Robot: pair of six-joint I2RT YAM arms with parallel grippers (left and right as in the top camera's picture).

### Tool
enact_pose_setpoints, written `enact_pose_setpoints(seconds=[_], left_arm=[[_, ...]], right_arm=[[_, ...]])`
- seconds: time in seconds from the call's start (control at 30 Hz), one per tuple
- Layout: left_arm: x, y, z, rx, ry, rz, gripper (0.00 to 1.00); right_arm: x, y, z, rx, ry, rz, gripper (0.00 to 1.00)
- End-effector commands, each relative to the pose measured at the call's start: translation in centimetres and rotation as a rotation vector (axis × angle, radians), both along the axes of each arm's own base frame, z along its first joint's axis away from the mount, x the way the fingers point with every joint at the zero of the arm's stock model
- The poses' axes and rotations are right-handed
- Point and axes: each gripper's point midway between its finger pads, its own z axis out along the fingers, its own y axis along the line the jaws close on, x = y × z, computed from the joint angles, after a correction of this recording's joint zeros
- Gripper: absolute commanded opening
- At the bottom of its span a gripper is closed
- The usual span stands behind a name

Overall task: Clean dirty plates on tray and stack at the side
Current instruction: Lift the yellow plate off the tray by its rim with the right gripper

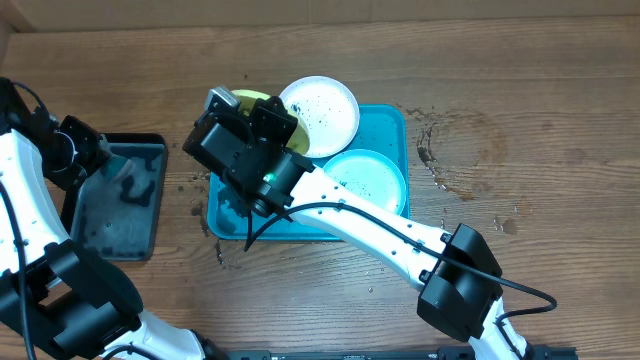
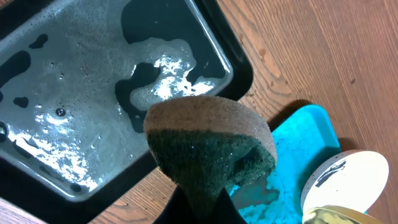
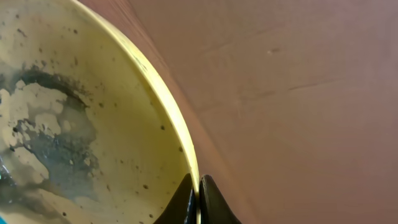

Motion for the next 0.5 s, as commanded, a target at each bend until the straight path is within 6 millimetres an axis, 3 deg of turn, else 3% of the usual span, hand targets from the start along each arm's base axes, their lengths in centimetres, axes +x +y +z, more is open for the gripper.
enact_pose_setpoints(seconds=[0.0,0.27,0.47], left_arm=[[0.2,0.1,1.1,0.026,-0.029,-0.025,0.04],[0.1,0.0,1.1,0.024,-0.025,-0.026,0.04],[0.2,0.1,1.1,0.025,-0.027,-0.026,0.04]], right_arm=[[-0.3,-0.7,3.8,-0.027,-0.066,-0.002,0.04],[0.4,-0.3,5.6,-0.028,-0.133,-0.008,0.04],[0.3,0.0,5.0,0.041,-0.12,-0.009,0.04]])
